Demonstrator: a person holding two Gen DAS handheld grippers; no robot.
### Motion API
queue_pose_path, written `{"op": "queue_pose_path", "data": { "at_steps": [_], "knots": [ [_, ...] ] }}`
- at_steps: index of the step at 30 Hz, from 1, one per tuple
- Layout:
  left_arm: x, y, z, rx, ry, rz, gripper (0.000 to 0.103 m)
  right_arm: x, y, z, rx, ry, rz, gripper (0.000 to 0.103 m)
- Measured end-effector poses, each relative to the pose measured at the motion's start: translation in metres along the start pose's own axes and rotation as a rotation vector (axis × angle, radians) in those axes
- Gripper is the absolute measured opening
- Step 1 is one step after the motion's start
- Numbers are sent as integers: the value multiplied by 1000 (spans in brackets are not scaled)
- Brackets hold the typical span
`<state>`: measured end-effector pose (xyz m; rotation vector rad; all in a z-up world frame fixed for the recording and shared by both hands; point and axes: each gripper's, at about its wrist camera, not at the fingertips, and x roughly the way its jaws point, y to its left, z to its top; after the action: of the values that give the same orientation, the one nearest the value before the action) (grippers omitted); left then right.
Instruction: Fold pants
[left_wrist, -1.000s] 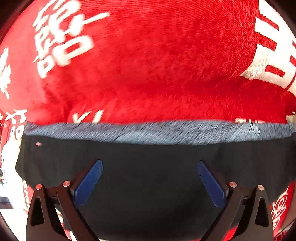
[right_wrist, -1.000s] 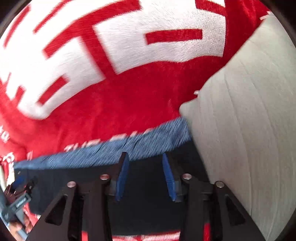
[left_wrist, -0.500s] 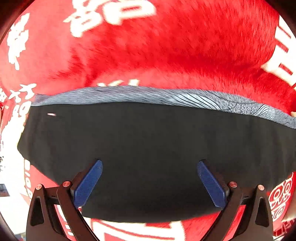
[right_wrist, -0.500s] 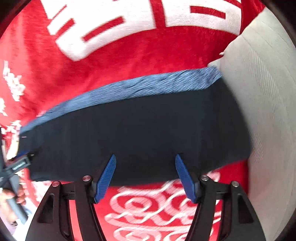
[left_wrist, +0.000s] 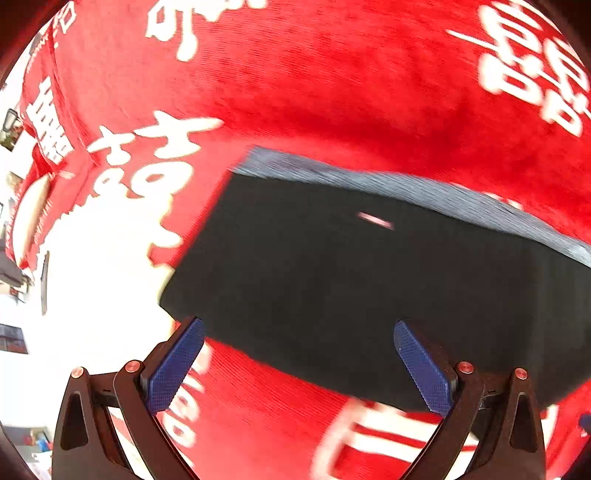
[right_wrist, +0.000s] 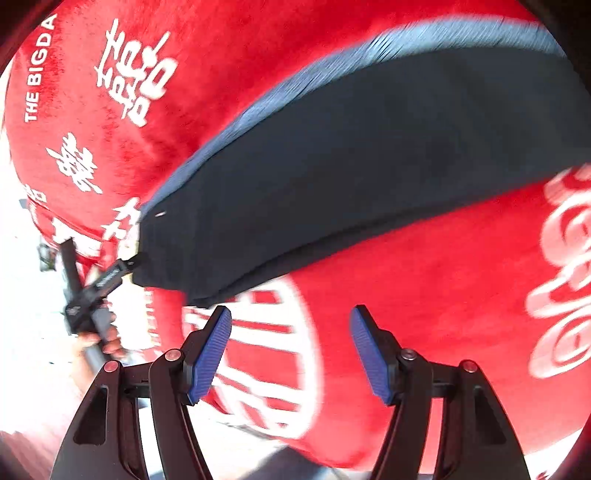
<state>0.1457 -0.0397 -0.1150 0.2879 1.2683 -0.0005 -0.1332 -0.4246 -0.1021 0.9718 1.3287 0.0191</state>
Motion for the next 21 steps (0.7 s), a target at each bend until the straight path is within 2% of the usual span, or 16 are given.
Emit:
{"op": "queue_pose_path", "data": {
  "at_steps": [2,4,5,7,10,15,16,18,19,20,21],
  "knots": [
    [22,16,10,21,-8,5,103,24,17,-8,55,21,74,71],
    [49,26,7,48,34,45,103,47,39,-14,69,28,112,71],
    [60,28,3,54,51,36,103,59,51,-20,66,26,117,71],
    [65,34,-3,51,1,-27,103,78,66,-22,67,27,139,71],
    [64,36,-6,65,-21,-52,103,102,77,-24,88,26,154,70],
    [71,43,-6,77,-27,-118,103,111,84,-16,121,-34,195,70],
    [71,45,-6,80,-30,-123,103,115,84,-15,148,-40,206,67],
    [76,51,-1,81,-26,-127,103,117,78,-11,219,-43,217,38],
    [78,54,1,81,-19,-127,103,115,76,-10,242,-41,194,18],
    [79,56,2,83,-13,-127,103,112,75,-8,258,-40,176,16],
    [79,55,3,88,-7,-127,103,107,75,-9,273,-45,202,15]
  ]
}}
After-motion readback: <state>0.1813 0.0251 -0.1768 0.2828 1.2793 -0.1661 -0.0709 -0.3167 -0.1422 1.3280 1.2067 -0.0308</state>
